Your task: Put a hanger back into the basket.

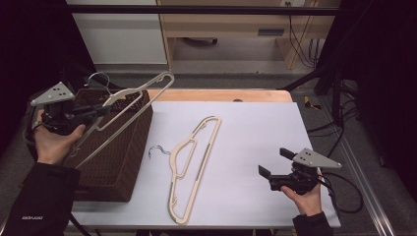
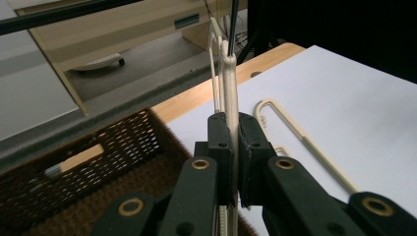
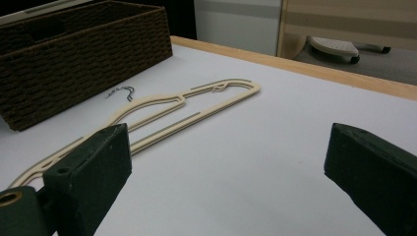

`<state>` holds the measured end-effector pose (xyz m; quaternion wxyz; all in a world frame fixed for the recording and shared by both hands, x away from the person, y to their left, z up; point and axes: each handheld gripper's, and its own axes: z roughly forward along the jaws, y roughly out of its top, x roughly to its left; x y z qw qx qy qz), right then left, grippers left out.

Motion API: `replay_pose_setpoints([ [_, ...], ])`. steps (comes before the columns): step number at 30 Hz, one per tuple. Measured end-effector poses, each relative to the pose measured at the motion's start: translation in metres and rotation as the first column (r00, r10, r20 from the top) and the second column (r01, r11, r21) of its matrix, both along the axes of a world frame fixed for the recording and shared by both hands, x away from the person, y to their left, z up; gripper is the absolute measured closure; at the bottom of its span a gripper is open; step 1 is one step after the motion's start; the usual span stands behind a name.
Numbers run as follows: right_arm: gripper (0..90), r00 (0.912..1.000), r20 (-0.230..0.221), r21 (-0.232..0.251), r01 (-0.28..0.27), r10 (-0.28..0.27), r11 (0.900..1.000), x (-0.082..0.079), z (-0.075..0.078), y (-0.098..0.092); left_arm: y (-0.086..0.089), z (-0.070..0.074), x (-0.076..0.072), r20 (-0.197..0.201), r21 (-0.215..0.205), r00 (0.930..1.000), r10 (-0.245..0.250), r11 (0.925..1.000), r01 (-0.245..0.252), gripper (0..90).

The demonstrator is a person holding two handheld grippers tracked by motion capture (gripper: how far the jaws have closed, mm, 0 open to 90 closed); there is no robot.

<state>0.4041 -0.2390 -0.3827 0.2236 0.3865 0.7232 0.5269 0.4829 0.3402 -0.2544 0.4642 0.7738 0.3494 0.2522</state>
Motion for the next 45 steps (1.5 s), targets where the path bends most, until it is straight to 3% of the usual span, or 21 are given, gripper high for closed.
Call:
replay_pose_setpoints([
  [9,4.0,0.9999,-0.004,-0.016,-0.010,0.010,1.000,0.002,-0.002,0.001,0.047,-0.020,0.010,-0.037,-0.024,0.9945,0.098,0.9948,-0.099,85.9],
  [15,4.0,1.0000,-0.006,-0.013,-0.004,0.004,1.000,0.003,-0.002,0.001,0.069,-0.035,0.013,-0.068,-0.010,0.9903,0.122,0.9924,-0.123,85.9],
  [18,4.0,1.0000,-0.006,-0.020,-0.008,0.008,1.000,0.003,-0.003,0.001,0.073,-0.038,0.013,-0.080,-0.001,0.9889,0.125,0.9921,-0.125,85.9],
  [21,4.0,0.9999,-0.011,-0.017,-0.005,0.005,1.000,0.003,-0.003,0.002,0.075,-0.042,0.014,-0.086,-0.025,0.9899,0.113,0.9930,-0.116,85.9],
  [26,4.0,0.9997,-0.022,-0.014,-0.008,0.007,1.000,0.005,-0.005,0.001,0.077,-0.048,0.012,-0.098,-0.021,0.9887,0.113,0.9930,-0.116,85.9],
  [30,4.0,0.9997,-0.024,-0.016,-0.006,0.006,1.000,0.005,-0.007,0.000,0.080,-0.056,0.011,-0.108,-0.041,0.9893,0.097,0.9939,-0.102,86.0],
  [35,4.0,0.9996,-0.027,-0.016,-0.004,0.003,1.000,0.006,-0.007,0.002,0.071,-0.057,0.009,-0.109,-0.002,0.9903,0.086,0.9962,-0.087,85.8],
  [38,4.1,0.9995,-0.028,-0.021,-0.011,0.010,1.000,0.006,-0.008,0.002,0.066,-0.064,0.010,-0.116,-0.004,0.9896,0.085,0.9963,-0.086,85.4],
  [39,4.1,0.9995,-0.030,-0.018,-0.009,0.009,1.000,0.006,-0.008,0.003,0.065,-0.067,0.012,-0.124,0.002,0.9887,0.085,0.9964,-0.085,85.6],
  [42,4.0,0.9994,-0.031,-0.018,-0.012,0.011,1.000,0.006,-0.008,0.004,0.060,-0.081,0.018,-0.168,0.071,0.9799,0.107,0.9928,-0.096,85.8],
  [45,4.1,0.9995,-0.031,-0.019,-0.012,0.011,1.000,0.006,-0.009,0.004,0.060,-0.096,0.022,-0.188,0.086,0.9759,0.111,0.9917,-0.096,85.8],
])
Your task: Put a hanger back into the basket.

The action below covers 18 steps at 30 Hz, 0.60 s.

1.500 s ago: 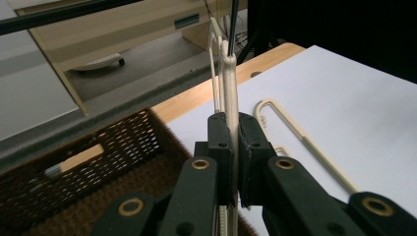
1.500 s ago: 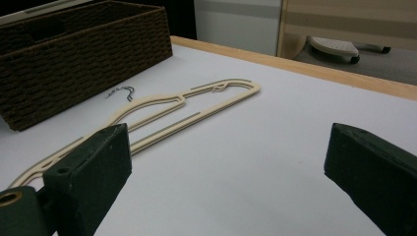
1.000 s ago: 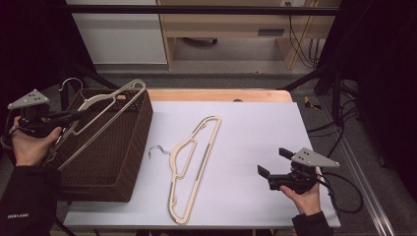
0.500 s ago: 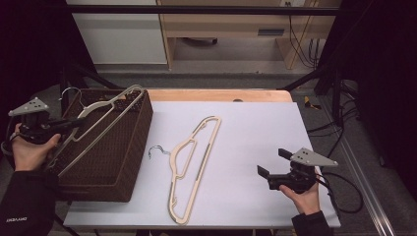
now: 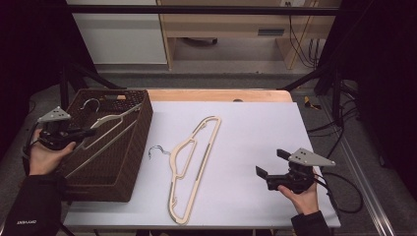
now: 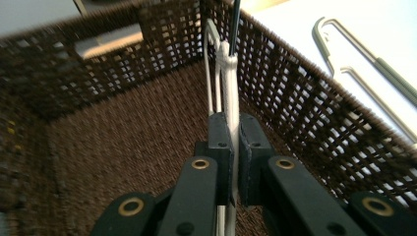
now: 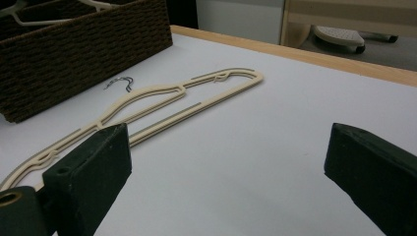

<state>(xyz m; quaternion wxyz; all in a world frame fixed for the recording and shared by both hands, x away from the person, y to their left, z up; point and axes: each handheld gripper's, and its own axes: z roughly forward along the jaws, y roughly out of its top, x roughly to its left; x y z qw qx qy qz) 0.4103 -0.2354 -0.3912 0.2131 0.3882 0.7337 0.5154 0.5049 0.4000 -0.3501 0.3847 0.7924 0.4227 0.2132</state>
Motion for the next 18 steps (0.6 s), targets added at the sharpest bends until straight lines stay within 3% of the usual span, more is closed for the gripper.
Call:
replay_pose_setpoints([
  [6,4.1,1.0000,-0.007,-0.008,-0.007,0.007,1.000,0.001,-0.002,0.002,0.009,-0.017,0.002,-0.034,0.009,0.9987,0.039,0.9992,-0.039,85.3],
  [8,4.0,1.0000,-0.008,-0.006,-0.003,0.003,1.000,0.001,-0.002,0.003,0.012,-0.022,0.003,-0.053,0.033,0.9961,0.070,0.9971,-0.069,84.1],
  [10,4.1,0.9999,-0.010,-0.006,-0.006,0.006,1.000,0.001,-0.002,0.003,0.015,-0.026,0.004,-0.074,0.046,0.9911,0.111,0.9931,-0.108,83.0],
  [11,4.1,0.9999,-0.008,-0.009,-0.007,0.007,1.000,0.002,-0.003,0.003,0.017,-0.026,0.004,-0.086,0.031,0.9886,0.123,0.9922,-0.121,82.4],
  [12,4.1,0.9999,-0.012,-0.005,-0.007,0.007,1.000,0.002,-0.003,0.004,0.019,-0.025,0.005,-0.120,0.020,0.9835,0.135,0.9908,-0.134,81.7],
  [15,4.1,0.9999,-0.010,-0.006,-0.008,0.008,1.000,0.002,-0.003,0.005,0.023,-0.025,0.006,-0.152,0.045,0.9696,0.192,0.9813,-0.187,78.5],
  [18,4.1,0.9998,-0.012,-0.009,-0.013,0.013,1.000,0.002,-0.004,0.005,0.029,-0.023,0.004,-0.155,0.060,0.9573,0.244,0.9695,-0.238,74.4],
])
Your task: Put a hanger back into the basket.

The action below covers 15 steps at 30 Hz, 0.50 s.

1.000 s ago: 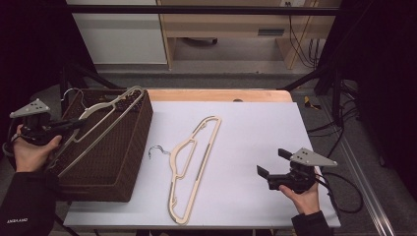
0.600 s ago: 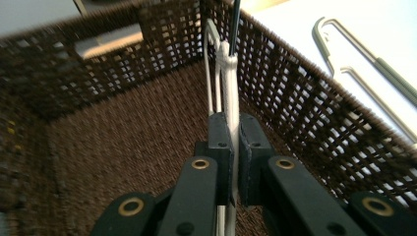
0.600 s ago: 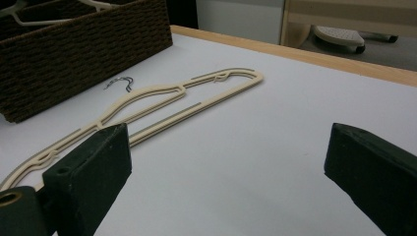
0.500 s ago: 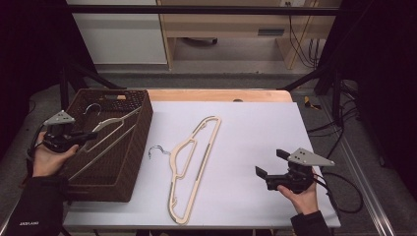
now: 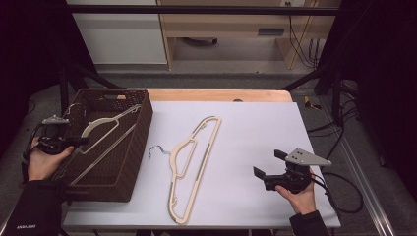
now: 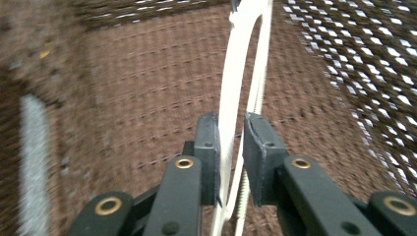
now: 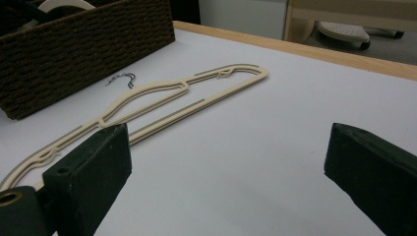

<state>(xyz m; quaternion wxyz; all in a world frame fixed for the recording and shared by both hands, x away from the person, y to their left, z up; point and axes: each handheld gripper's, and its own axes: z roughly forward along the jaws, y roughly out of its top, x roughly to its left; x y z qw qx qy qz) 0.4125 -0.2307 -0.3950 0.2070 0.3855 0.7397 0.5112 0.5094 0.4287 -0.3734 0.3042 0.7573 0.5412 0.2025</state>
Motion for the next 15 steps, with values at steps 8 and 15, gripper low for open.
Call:
replay_pose_setpoints([
  [8,4.0,1.0000,-0.002,0.008,0.006,-0.006,1.000,0.001,0.000,0.001,0.006,0.016,-0.018,0.078,-0.063,0.9956,0.051,0.9969,-0.046,63.6],
  [15,4.0,1.0000,0.000,0.020,0.007,-0.007,1.000,0.000,0.002,0.000,-0.017,0.037,-0.043,0.224,-0.150,0.9745,0.005,0.9883,0.029,46.0],
])
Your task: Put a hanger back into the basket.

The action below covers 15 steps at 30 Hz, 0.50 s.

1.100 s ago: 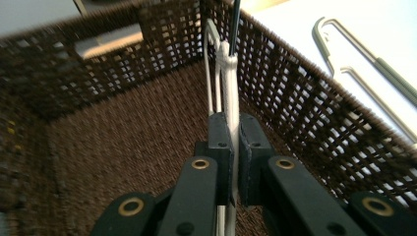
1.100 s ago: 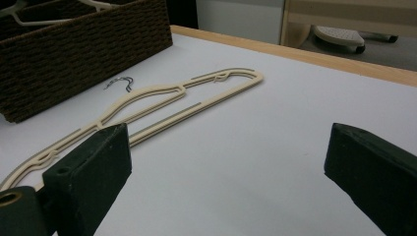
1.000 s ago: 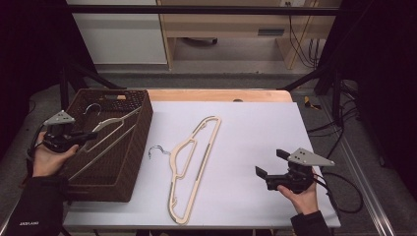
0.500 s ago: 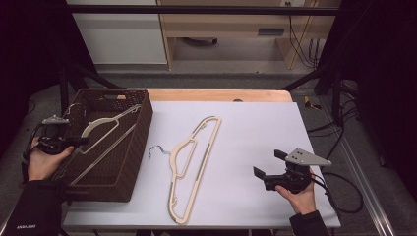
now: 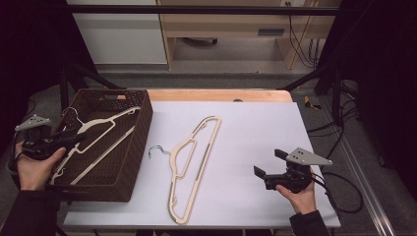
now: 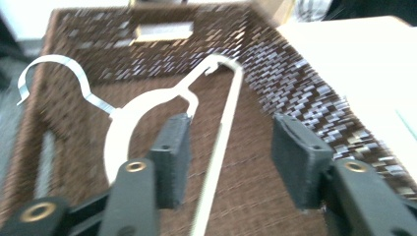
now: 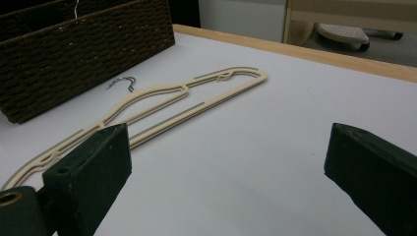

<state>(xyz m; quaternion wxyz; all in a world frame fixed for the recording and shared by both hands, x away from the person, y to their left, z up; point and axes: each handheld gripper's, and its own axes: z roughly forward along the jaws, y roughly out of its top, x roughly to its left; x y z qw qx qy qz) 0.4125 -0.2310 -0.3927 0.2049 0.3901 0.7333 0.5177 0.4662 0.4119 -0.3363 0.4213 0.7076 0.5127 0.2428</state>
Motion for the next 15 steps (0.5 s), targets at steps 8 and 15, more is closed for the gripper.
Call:
replay_pose_setpoints([
  [8,3.9,1.0000,0.008,0.003,0.004,-0.004,1.000,0.000,0.002,0.000,-0.049,0.012,-0.024,0.130,-0.035,0.9848,-0.115,0.9921,0.120,30.7],
  [15,3.8,0.9999,0.013,0.007,0.004,-0.004,1.000,-0.001,0.003,-0.001,-0.089,0.010,-0.036,0.172,-0.060,0.9664,-0.191,0.9771,0.204,17.6],
])
